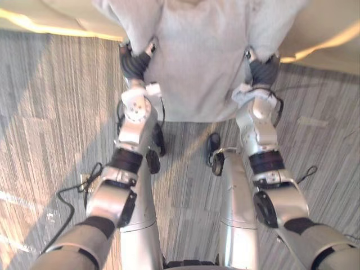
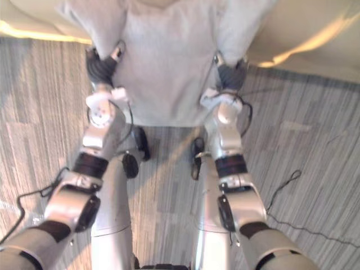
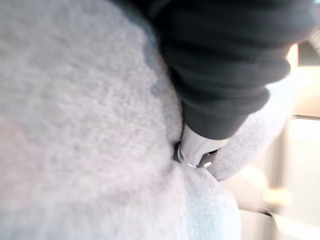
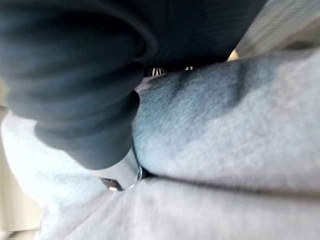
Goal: Pick up cushions and gather them together orderly.
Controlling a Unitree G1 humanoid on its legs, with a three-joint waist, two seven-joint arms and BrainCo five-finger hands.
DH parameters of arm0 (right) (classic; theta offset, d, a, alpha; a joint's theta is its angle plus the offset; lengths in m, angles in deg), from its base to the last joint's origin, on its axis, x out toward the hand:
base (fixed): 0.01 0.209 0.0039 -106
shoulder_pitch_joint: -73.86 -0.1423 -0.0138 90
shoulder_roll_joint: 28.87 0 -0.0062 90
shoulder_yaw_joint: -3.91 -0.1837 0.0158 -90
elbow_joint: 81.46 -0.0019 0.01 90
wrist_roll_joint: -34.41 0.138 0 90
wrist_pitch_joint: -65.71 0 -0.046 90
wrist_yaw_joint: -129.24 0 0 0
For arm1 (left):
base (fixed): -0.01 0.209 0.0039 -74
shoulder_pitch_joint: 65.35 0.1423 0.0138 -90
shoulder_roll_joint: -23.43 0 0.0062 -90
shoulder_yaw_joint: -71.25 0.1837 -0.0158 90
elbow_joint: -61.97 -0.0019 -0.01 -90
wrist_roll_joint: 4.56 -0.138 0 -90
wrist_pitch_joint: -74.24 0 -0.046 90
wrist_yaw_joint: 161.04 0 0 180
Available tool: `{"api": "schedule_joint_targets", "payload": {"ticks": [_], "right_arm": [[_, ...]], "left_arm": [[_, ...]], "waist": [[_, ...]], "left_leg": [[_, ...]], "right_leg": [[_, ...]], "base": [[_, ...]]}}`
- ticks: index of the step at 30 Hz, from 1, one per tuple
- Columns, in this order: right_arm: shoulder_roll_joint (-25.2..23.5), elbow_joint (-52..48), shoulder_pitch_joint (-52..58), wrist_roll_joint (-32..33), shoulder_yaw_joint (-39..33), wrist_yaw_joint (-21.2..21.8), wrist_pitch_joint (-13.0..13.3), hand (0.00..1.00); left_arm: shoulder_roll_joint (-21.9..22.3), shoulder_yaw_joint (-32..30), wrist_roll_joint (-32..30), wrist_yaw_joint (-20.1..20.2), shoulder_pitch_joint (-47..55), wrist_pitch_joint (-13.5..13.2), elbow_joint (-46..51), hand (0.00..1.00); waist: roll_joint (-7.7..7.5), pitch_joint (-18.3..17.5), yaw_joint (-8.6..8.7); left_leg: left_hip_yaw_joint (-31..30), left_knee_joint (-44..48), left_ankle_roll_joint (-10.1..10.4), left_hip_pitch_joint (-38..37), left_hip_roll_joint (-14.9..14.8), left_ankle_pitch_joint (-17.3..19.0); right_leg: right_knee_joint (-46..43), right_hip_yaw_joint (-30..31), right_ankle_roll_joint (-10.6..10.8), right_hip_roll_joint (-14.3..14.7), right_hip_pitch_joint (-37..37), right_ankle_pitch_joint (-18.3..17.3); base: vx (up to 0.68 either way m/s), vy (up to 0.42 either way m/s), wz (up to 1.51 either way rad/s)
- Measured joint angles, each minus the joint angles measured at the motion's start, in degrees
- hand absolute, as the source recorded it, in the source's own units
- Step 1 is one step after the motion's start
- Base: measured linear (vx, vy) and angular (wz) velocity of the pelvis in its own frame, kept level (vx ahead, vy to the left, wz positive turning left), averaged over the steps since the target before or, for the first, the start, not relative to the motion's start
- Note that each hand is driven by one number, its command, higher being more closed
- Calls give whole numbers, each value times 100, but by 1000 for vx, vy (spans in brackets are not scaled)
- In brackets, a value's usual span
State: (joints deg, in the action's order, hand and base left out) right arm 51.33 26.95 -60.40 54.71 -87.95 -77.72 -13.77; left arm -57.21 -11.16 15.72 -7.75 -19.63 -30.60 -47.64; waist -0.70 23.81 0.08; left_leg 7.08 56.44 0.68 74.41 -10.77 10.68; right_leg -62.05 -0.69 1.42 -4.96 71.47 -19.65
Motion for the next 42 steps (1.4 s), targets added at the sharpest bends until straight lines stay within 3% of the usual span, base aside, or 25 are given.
{"api": "schedule_joint_targets", "payload": {"ticks": [5,9,14,19,21,22,23,24,26,28,29,30,31,32,33,35,36,38,40,42], "right_arm": [[-204,-1319,1699,-228,221,193,375,100],[-268,-2123,3223,-493,524,468,397,100],[-296,-2803,4563,-1018,763,850,393,100],[-357,-3109,5199,-1198,820,1069,396,100],[-395,-3094,5347,-1314,822,1111,387,100],[-410,-3089,5475,-1359,840,1123,378,100],[-407,-3088,5510,-1361,846,1124,364,100],[-401,-3048,5576,-1360,852,1127,359,100],[-403,-2875,5595,-1359,852,1133,359,100],[-404,-2698,5591,-1355,840,1199,355,100],[-403,-2642,5587,-1355,815,1232,355,100],[-388,-2511,5587,-1361,735,1265,344,100],[-383,-2458,5588,-1360,707,1268,343,100],[-312,-2341,5570,-1357,599,1269,312,100],[-255,-2320,5614,-1352,560,1269,217,100],[-208,-2373,5673,-1351,537,1269,181,100],[-147,-2425,5708,-1344,529,1269,165,100],[-132,-2676,5856,-1322,513,1267,154,100],[-128,-3072,5965,-1314,510,1267,158,100],[-125,-3332,5921,-1312,454,1256,183,100]], "left_arm": [[380,286,-264,126,1435,-141,1126,100],[500,485,-359,344,2843,-234,1760,100],[517,615,-388,645,4130,-239,2343,100],[497,664,-370,967,4829,-255,2683,100],[464,662,-332,1075,5008,-273,2693,100],[429,664,-327,1129,5111,-245,2688,100],[420,668,-324,1139,5140,-224,2687,100],[410,675,-326,1173,5195,-203,2684,100],[394,700,-326,1177,5209,-192,2681,100],[390,701,-332,1177,5150,-224,2669,100],[388,703,-336,1177,5144,-232,2641,100],[382,727,-380,1185,5100,-234,2439,100],[357,763,-392,1185,5086,-229,2354,100],[407,881,-401,1189,5051,-215,2043,100],[428,932,-406,1196,5154,-166,1895,100],[536,934,-405,1210,5221,-72,1880,100],[602,932,-404,1234,5220,-71,1883,100],[621,949,-401,1311,5241,-73,1898,100],[621,950,-387,1356,5293,-83,2037,100],[645,957,-385,1448,5287,-88,2246,100]], "waist": [[-70,-126,20],[-146,-383,28],[-181,-992,-13],[-173,-1262,-62],[-164,-1268,-73],[-170,-1270,-69],[-170,-1270,-61],[-153,-1260,-49],[-117,-1321,-33],[-244,-1524,-9],[-249,-1565,-3],[-279,-1678,28],[-353,-1752,57],[-103,-1805,62],[90,-1920,10],[259,-1942,40],[285,-1937,30],[286,-1938,-44],[292,-1971,-71],[326,-1996,-113]], "left_leg": [[105,-877,95,-1909,77,38],[239,-1699,175,-3526,146,89],[520,-2468,163,-4776,146,109],[735,-2601,170,-5473,114,437],[886,-2548,172,-5709,43,625],[986,-2500,163,-5922,19,733],[1009,-2490,174,-6008,17,774],[1041,-2508,144,-6249,-4,873],[1053,-2605,94,-6485,-19,928],[1023,-2808,124,-6584,4,945],[980,-2876,125,-6608,12,945],[889,-3101,181,-6700,96,938],[763,-3190,325,-6752,193,930],[476,-3271,556,-6871,138,949],[389,-3340,703,-7001,33,790],[116,-2649,813,-6830,-181,673],[53,-1605,806,-6443,-390,365],[126,-350,687,-6010,-671,260],[470,-159,442,-5730,-791,243],[721,-741,267,-5478,-816,311]], "right_leg": [[945,-78,15,-7,-1903,10],[1945,-101,144,13,-3552,113],[3099,-119,274,34,-4847,401],[3370,-25,350,45,-5491,510],[2691,-59,660,21,-5268,681],[1944,-88,986,-38,-5015,907],[1713,-120,985,-78,-4940,1026],[1224,-278,866,-199,-4778,1331],[1026,-564,514,-318,-4755,1170],[1750,-954,374,-405,-4704,687],[2044,-1012,366,-391,-4704,687],[2979,-1010,330,-281,-4784,830],[3500,-950,192,-252,-4916,1058],[3559,-1029,-196,-100,-5080,1145],[3579,-1118,-279,17,-5183,1054],[3662,-1256,-456,180,-5494,936],[3825,-1307,-546,287,-5800,880],[4146,-1333,-600,393,-6348,847],[4381,-1327,-600,390,-6674,846],[4513,-1288,-599,365,-6814,846]], "base": [[117,-40,-2],[158,2,-11],[190,69,-19],[96,76,-27],[47,64,-43],[45,61,-36],[94,50,-27],[104,23,-16],[148,-27,-10],[240,-133,1],[265,-184,16],[244,-158,26],[322,-188,31],[362,-130,11],[382,-136,1],[416,-169,3],[474,-183,8],[421,-90,-7],[291,3,-15],[195,89,-19]]}}
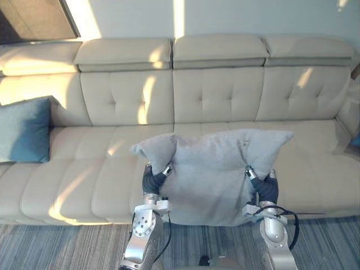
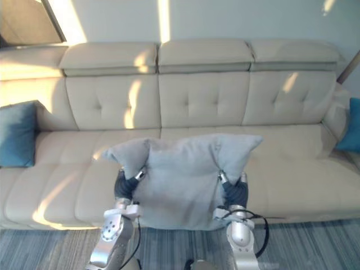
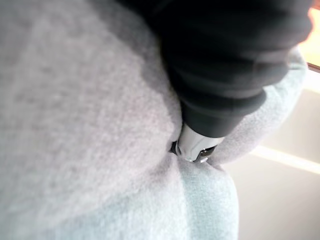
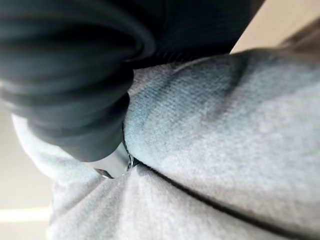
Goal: Pick up cushions and gather them together orderly.
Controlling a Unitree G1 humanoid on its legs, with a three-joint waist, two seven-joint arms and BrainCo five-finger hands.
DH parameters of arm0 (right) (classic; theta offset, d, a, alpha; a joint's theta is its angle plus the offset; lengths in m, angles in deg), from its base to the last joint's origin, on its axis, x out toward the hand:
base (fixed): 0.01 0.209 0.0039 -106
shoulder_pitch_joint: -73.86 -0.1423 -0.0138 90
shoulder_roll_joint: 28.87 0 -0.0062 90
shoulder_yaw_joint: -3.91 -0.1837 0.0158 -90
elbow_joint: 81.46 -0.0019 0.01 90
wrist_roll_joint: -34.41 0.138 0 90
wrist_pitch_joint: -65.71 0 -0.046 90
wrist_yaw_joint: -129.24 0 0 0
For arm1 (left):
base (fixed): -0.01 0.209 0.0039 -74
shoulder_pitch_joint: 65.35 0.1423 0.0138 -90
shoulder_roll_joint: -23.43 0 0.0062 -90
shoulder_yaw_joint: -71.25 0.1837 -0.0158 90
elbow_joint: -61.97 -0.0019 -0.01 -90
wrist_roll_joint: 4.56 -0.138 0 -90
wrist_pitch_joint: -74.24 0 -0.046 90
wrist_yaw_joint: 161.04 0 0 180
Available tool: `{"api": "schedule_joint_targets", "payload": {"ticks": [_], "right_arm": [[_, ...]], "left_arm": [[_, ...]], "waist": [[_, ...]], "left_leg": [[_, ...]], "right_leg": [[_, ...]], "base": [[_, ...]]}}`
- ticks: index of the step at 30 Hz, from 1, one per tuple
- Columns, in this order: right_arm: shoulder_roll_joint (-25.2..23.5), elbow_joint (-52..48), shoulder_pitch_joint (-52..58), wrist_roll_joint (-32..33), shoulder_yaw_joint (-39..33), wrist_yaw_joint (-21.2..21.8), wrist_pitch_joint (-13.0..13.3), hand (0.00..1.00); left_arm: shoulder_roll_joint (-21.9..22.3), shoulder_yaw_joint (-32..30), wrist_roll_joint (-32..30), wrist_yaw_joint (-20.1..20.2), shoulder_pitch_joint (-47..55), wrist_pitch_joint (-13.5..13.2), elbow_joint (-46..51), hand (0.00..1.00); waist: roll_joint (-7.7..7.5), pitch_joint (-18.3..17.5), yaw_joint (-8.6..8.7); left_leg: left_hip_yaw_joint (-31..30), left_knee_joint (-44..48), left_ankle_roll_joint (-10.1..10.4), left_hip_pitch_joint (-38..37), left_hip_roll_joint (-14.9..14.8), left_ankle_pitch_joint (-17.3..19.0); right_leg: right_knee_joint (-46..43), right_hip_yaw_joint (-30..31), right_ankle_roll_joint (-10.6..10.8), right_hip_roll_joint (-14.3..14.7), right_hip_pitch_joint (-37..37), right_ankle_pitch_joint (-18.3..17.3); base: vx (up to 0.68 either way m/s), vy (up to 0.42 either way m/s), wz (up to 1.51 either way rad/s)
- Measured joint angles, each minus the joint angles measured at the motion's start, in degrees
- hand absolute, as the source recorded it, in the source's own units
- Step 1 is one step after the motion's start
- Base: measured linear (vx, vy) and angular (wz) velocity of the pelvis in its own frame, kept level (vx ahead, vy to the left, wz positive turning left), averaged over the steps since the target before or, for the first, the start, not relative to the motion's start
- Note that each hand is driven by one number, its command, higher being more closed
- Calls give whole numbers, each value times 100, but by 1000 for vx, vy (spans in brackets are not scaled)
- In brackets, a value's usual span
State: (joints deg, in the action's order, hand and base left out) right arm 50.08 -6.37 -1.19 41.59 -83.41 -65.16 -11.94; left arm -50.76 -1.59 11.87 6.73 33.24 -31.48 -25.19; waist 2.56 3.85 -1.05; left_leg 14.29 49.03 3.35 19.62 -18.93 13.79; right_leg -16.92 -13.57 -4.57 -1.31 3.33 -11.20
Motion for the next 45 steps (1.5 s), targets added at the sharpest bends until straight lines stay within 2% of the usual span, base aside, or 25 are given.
{"api": "schedule_joint_targets", "payload": {"ticks": [1,2,3,4,5,8,10,15,19,22,24,30,33,37,42,45], "right_arm": [[-4,-8,-8,1,-30,-10,3,100],[3,-7,17,3,-41,-35,2,100],[2,-6,31,0,-54,-43,6,100],[-16,27,34,-2,-59,-44,-8,100],[-146,109,36,-9,-84,-44,-17,100],[-316,273,-9,-47,-102,-37,-57,100],[-316,425,-50,-52,-110,-23,-75,100],[-314,1110,-378,-52,-256,-19,-110,100],[-243,1656,-856,-108,-252,-47,-169,100],[-193,1990,-1596,-269,-251,-256,-188,100],[-185,2029,-2337,-273,-240,-495,-210,100],[113,2028,-3937,-274,-275,-1083,-233,100],[379,2056,-4978,-277,-563,-1334,-282,100],[574,2676,-6442,-279,-834,-1666,-291,100],[678,3639,-7683,-266,-906,-1978,-350,100],[772,4102,-8293,-249,-912,-2051,-367,100]], "left_arm": [[0,16,-1,14,-13,0,34,100],[19,38,-5,16,-6,1,56,100],[48,43,-10,16,-7,2,76,100],[20,42,-11,16,-7,1,77,100],[-32,48,-12,16,-18,6,76,100],[-149,54,-10,16,49,22,70,100],[-168,69,-10,16,106,23,69,100],[-239,186,-19,14,75,27,-88,100],[-503,198,-20,-25,-169,70,-345,100],[-649,160,-60,-256,-724,98,-451,100],[-623,-39,-65,-516,-1404,101,-451,100],[-643,-398,-65,-1112,-3136,83,-469,100],[-941,-401,-61,-1356,-4571,-113,-1117,100],[-1331,-547,-52,-1533,-6239,-155,-2239,100],[-1464,-739,127,-1533,-7675,-138,-3474,100],[-1475,-919,241,-1517,-8213,-130,-3825,100]], "waist": [[-1,-1,-10],[23,-18,-20],[122,-88,-31],[59,-142,-35],[-95,-190,-23],[-388,-210,-37],[-456,-265,-68],[-481,-340,-34],[-476,-336,-19],[-440,-184,-25],[-401,25,-42],[-296,198,-135],[-190,262,-245],[-107,387,-257],[-62,590,-265],[-70,743,-285]], "left_leg": [[52,-483,-86,-8,46,-55],[66,-1341,-209,-118,176,-362],[-77,-2071,-126,-205,326,-919],[-167,-2203,39,-310,397,-815],[-265,-2674,137,-508,611,-760],[-148,-3256,89,-839,950,-948],[-74,-3599,34,-1106,1170,-992],[6,-4170,-25,-1280,1404,-1291],[92,-4510,-27,-1309,1410,-1503],[183,-4767,-33,-1106,1362,-1752],[257,-4716,-75,-648,1258,-1883],[219,-4514,-145,483,1162,-2047],[132,-4880,-146,1018,1190,-2369],[75,-5249,-207,1675,1213,-2894],[76,-5256,-202,2325,1206,-3010],[76,-5254,-155,2629,1136,-3051]], "right_leg": [[42,-6,5,-24,-88,-1],[28,-3,56,-52,-167,-19],[33,91,236,3,-226,-103],[66,181,349,-24,-239,-172],[137,202,437,-163,-238,-169],[354,388,567,-390,-375,-90],[558,556,648,-533,-551,-38],[800,665,711,-631,-525,111],[947,859,725,-583,-349,220],[938,978,715,-496,16,363],[809,1055,692,-410,528,507],[223,1039,712,-375,1829,496],[-35,958,728,-379,2581,493],[-387,892,727,-413,3535,492],[-573,904,729,-419,4274,489],[-590,881,728,-375,4566,490]], "base": [[173,152,-17],[199,210,-11],[164,190,-8],[170,184,8],[132,139,15],[91,132,13],[59,115,-7],[16,50,-4],[-46,9,-15],[-86,1,-19],[-119,3,-20],[-129,5,-1],[-108,20,16],[-59,-5,9],[11,-6,-1],[52,-15,-2]]}}
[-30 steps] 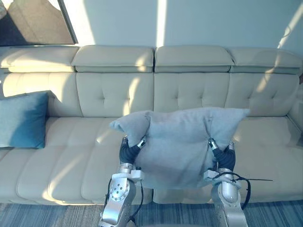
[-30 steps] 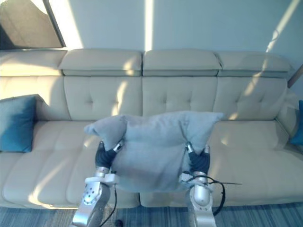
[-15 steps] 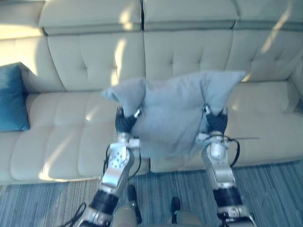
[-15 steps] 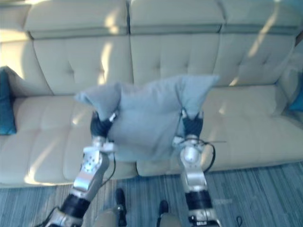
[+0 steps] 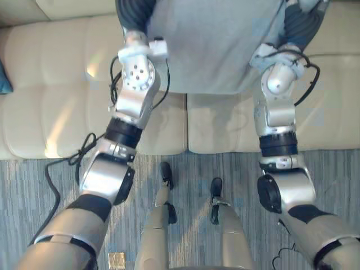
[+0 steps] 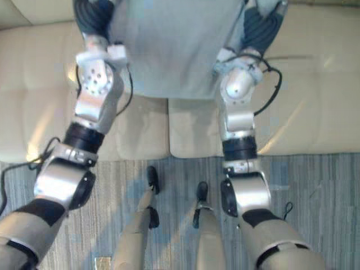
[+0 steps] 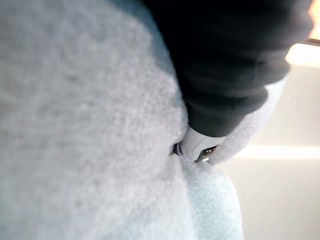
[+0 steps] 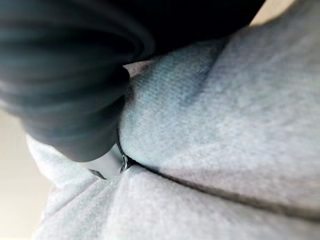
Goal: Pick up cushions and gather them together orderly.
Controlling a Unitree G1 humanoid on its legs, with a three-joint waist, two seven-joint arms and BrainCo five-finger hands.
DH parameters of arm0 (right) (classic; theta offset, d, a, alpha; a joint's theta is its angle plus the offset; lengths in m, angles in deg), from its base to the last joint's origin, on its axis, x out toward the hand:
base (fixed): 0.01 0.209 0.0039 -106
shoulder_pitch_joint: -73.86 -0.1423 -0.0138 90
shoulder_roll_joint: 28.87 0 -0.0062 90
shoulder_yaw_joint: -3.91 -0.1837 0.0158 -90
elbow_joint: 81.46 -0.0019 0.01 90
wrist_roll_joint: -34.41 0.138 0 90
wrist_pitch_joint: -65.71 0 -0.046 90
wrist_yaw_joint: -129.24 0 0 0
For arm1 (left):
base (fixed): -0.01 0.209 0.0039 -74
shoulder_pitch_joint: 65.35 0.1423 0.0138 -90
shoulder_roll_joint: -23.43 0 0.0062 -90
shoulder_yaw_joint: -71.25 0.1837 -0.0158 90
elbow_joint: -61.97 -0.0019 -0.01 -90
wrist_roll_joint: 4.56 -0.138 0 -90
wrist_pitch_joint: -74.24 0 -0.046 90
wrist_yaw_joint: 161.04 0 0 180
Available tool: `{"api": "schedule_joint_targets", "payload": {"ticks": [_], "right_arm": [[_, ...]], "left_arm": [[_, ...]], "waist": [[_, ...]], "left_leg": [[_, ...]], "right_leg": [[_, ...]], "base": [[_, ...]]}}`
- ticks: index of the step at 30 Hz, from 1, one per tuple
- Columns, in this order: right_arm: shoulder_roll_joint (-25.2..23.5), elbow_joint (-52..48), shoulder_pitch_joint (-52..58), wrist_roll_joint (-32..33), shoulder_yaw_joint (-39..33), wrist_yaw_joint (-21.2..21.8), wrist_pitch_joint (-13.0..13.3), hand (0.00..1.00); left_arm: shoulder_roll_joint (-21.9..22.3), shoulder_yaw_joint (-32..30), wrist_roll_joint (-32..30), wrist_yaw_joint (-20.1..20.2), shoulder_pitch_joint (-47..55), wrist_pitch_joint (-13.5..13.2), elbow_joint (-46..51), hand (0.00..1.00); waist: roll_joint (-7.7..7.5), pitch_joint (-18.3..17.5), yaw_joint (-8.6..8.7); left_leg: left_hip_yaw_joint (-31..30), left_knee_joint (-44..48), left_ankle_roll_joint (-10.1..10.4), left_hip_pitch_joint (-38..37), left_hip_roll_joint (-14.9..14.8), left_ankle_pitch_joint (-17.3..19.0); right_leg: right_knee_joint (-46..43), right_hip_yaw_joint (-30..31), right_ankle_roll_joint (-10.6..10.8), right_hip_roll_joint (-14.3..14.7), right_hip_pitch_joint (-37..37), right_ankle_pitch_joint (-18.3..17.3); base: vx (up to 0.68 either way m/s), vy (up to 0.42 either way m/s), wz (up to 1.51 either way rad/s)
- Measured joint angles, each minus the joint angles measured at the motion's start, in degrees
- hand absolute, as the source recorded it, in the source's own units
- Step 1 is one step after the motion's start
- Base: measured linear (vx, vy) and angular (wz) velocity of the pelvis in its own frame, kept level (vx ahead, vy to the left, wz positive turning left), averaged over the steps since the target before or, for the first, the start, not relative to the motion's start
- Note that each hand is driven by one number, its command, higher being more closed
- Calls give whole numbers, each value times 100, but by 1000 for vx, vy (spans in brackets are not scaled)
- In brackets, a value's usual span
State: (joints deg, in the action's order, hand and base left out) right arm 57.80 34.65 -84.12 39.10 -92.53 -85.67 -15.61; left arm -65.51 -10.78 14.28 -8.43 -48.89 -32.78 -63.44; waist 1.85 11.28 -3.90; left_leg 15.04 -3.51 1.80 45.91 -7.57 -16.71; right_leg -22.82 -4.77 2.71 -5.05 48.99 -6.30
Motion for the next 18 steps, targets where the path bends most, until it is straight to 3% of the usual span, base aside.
{"api": "schedule_joint_targets", "payload": {"ticks": [2,3,11,14,15,16,17,18], "right_arm": [[74,112,-211,24,25,0,-7,100],[159,309,-403,39,52,4,-10,0],[504,763,-817,531,216,47,0,0],[547,920,-789,868,156,6,44,0],[547,967,-769,950,88,10,49,0],[551,1031,-733,1111,-43,16,129,0],[552,1030,-703,1182,-117,11,138,0],[572,989,-688,1340,-215,30,172,0]], "left_arm": [[0,-71,47,0,-169,0,-81,100],[2,-107,51,0,-321,1,-222,0],[62,-658,247,4,-600,-11,-640,0],[67,-766,388,14,-629,0,-914,0],[65,-754,395,18,-626,6,-1016,0],[38,-805,397,45,-596,11,-1060,0],[20,-853,398,67,-593,30,-1089,0],[-44,-987,404,135,-595,35,-1086,0]], "waist": [[0,12,-15],[-4,28,-21],[-35,117,-25],[-28,124,-11],[-21,133,14],[-36,145,28],[-105,158,69],[-143,183,44]], "left_leg": [[-2,2,46,205,-39,-33],[-6,5,53,342,-77,-38],[-14,29,104,683,-213,-77],[-62,79,93,579,-301,-86],[-114,82,85,525,-339,-92],[-128,75,87,489,-360,-91],[-118,77,96,472,-286,-84],[-108,69,142,495,-310,-92]], "right_leg": [[1,-47,0,23,188,0],[-3,-73,0,56,308,0],[-76,-181,0,167,598,0],[-542,-320,2,195,641,-2],[-1090,-305,-13,187,856,-3],[-614,-242,-192,185,916,-274],[-147,-210,-144,88,763,165],[-29,-200,-176,151,752,114]], "base": [[68,-22,0],[73,-24,1],[66,-47,4],[66,-82,18],[52,-89,28],[-1,-72,42],[-86,-118,40],[-102,-141,11]]}}
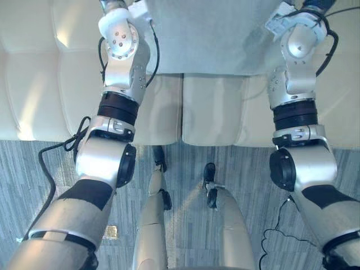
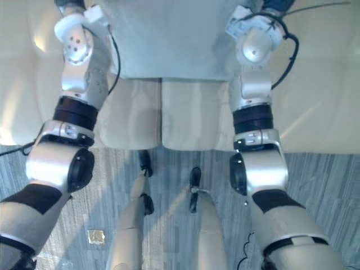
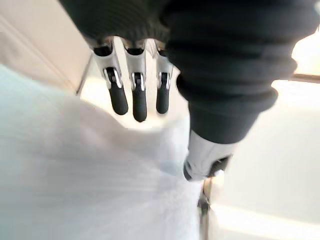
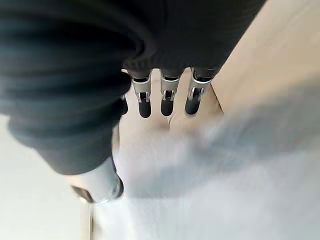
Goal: Pick up cushions and gather them together orderly.
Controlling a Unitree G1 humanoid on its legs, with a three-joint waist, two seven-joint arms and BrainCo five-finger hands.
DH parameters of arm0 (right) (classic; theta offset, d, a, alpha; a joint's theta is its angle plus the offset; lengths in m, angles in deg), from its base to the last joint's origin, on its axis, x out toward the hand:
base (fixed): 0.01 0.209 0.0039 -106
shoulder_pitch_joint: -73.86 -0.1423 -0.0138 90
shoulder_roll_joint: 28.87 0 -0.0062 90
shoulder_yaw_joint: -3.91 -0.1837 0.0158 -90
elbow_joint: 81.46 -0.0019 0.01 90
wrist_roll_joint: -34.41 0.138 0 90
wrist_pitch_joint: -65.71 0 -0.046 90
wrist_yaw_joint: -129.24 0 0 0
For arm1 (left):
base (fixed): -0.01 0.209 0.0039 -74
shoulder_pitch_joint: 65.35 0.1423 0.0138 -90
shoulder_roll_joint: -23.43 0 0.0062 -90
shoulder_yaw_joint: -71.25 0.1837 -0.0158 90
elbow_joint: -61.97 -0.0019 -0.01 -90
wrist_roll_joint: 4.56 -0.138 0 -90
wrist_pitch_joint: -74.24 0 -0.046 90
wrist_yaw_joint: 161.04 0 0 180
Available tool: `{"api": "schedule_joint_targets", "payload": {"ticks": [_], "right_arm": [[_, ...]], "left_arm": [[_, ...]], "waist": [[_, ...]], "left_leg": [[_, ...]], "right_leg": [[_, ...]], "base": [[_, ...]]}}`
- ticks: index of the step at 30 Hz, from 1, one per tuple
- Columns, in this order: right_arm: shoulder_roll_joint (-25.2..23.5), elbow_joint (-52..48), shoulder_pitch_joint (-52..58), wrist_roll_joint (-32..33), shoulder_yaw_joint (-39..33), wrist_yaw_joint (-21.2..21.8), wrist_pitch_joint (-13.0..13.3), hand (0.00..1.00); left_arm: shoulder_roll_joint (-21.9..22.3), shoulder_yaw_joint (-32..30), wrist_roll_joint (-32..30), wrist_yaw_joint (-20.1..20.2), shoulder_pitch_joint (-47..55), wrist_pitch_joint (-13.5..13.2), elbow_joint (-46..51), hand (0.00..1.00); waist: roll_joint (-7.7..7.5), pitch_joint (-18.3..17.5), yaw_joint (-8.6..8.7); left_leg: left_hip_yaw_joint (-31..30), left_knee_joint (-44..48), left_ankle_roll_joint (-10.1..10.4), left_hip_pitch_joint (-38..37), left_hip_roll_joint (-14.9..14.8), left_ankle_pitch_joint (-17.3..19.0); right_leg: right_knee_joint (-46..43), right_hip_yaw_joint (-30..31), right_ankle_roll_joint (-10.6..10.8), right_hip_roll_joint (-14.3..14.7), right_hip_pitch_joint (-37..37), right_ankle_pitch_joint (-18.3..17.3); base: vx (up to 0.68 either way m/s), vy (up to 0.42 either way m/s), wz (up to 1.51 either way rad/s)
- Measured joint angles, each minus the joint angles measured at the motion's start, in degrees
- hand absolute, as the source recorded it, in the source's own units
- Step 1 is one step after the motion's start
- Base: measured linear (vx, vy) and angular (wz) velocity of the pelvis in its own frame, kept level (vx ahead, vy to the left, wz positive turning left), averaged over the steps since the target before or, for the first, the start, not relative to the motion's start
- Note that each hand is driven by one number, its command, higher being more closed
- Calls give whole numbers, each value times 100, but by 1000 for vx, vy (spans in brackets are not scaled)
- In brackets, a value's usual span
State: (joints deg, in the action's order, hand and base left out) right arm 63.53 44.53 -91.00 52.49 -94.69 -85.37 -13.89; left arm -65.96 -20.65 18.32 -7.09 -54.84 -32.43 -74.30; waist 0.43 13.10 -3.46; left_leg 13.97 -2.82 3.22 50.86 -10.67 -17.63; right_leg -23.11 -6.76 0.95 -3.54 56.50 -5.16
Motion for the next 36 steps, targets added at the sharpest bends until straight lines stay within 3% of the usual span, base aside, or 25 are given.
{"api": "schedule_joint_targets", "payload": {"ticks": [4,7,12,15,17,18,19,21,24,27,33,36], "right_arm": [[157,-64,485,359,-290,94,5,0],[603,-362,1209,712,-868,160,23,0],[1045,-1130,2348,782,-1318,459,277,0],[1039,-1448,3087,779,-1366,651,299,0],[944,-1648,3678,774,-1364,786,302,0],[725,-1949,4304,665,-1371,968,311,0],[595,-2154,4637,660,-1361,1049,309,0],[324,-2302,4992,569,-1325,1235,307,0],[-456,-2397,6197,264,-1309,1594,205,0],[-990,-2240,7325,-116,-1172,1906,125,0],[-1664,-349,7894,-689,-1021,2339,-145,0],[-1829,495,7915,-903,-1026,2454,-256,0]], "left_arm": [[-202,-279,209,105,233,86,-2,0],[-218,-398,473,294,681,83,160,0],[-561,-936,785,454,1931,-27,917,0],[-580,-1105,836,526,2848,-99,1428,0],[-555,-1067,833,570,3474,-117,1680,0],[-512,-1048,771,638,4103,-142,2015,0],[-474,-1008,723,676,4414,-149,2185,0],[-304,-1019,531,768,4912,-164,2433,0],[420,-439,-1,1070,6098,11,2452,0],[955,23,-602,1452,7166,173,2247,0],[1316,83,-1272,1800,7826,480,745,0],[1388,-54,-1530,1889,7860,593,26,0]], "waist": [[-71,136,36],[-76,153,89],[-77,153,152],[-78,152,128],[-82,151,127],[-203,50,101],[-281,36,126],[-255,20,57],[-246,10,47],[-211,-348,51],[-185,-987,69],[-138,-1117,64]], "left_leg": [[123,3,80,-172,-189,-61],[109,9,78,-597,-208,-59],[63,144,13,-1222,-218,-10],[34,159,-19,-1637,-215,15],[-32,191,-112,-1968,-257,95],[-69,233,-7,-2200,-214,231],[-43,382,280,-2312,-156,480],[-36,647,329,-2372,-318,741],[-34,767,208,-3037,-319,879],[-18,834,209,-3626,-319,1154],[63,911,327,-4348,-168,1554],[110,895,353,-4610,-50,1660]], "right_leg": [[-183,-81,-14,162,-64,32],[-200,-151,-17,174,-514,29],[-298,-203,-17,170,-1254,29],[-552,-208,-16,150,-1578,29],[-1223,-202,14,108,-1598,55],[-395,-198,15,-4,-1743,10],[49,-217,-96,-57,-2058,-62],[222,-194,-111,81,-2266,-69],[254,-219,-97,78,-2964,-78],[289,-213,-57,72,-3523,-106],[661,-217,68,-78,-4404,-186],[950,-213,78,-170,-4786,-183]], "base": [[5,-129,-11],[74,-86,9],[117,-47,20],[118,-44,19],[168,-60,23],[115,-58,27],[89,-80,7],[91,-93,-25],[166,-72,-19],[153,13,-18],[107,82,-4],[5,91,2]]}}
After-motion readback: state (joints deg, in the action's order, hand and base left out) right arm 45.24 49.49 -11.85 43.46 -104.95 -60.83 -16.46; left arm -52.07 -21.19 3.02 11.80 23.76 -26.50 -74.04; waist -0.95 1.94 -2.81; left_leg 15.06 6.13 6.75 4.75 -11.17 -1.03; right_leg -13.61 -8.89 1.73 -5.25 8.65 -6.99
